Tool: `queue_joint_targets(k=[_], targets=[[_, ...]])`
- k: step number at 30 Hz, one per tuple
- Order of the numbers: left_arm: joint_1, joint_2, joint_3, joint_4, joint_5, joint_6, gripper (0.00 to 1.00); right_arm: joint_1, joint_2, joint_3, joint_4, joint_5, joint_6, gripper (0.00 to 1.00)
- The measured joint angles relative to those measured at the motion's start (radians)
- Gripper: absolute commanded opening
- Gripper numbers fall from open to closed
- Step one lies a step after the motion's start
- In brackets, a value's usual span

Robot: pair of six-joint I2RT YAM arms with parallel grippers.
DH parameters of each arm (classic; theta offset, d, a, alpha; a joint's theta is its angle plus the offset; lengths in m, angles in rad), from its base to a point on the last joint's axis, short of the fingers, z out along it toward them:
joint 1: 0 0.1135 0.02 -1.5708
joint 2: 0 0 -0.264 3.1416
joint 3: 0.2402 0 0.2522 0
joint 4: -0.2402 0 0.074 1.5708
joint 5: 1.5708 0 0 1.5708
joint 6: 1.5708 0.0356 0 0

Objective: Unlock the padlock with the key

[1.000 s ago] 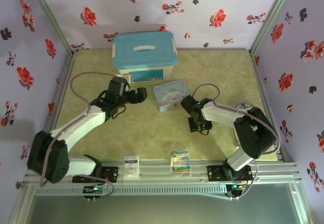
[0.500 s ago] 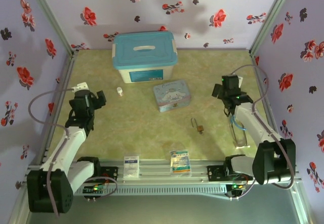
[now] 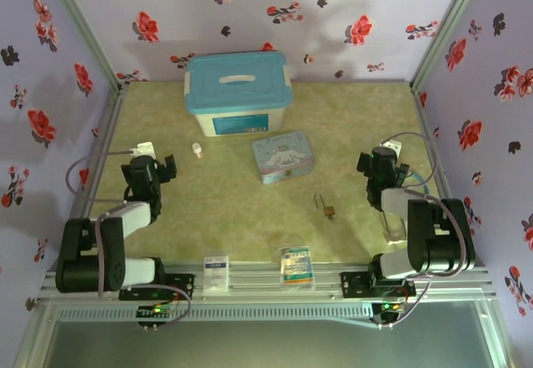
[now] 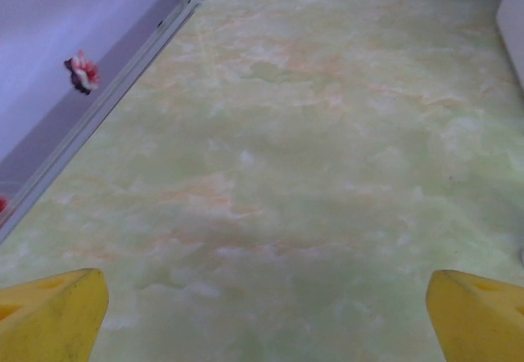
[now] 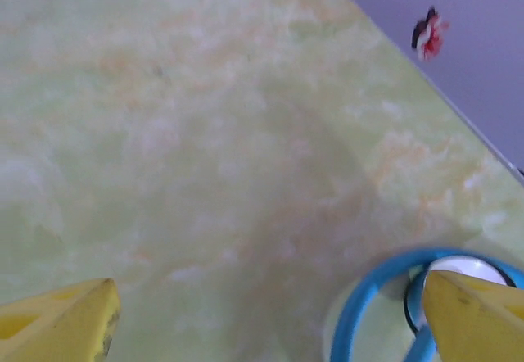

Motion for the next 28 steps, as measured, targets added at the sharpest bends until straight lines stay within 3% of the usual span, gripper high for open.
queue_joint_targets(k=[6, 28], targets=[[0.006, 0.177, -0.012, 0.229, 0.063, 0.01, 1.0, -0.008, 0.119, -0.087, 0.304, -0.073, -0.001, 0.98], [0.008, 0.203, -0.003, 0.248, 0.094, 0.014, 1.0, -0.008, 0.135, -0.086, 0.36, -0.12, -0.009, 0.99]])
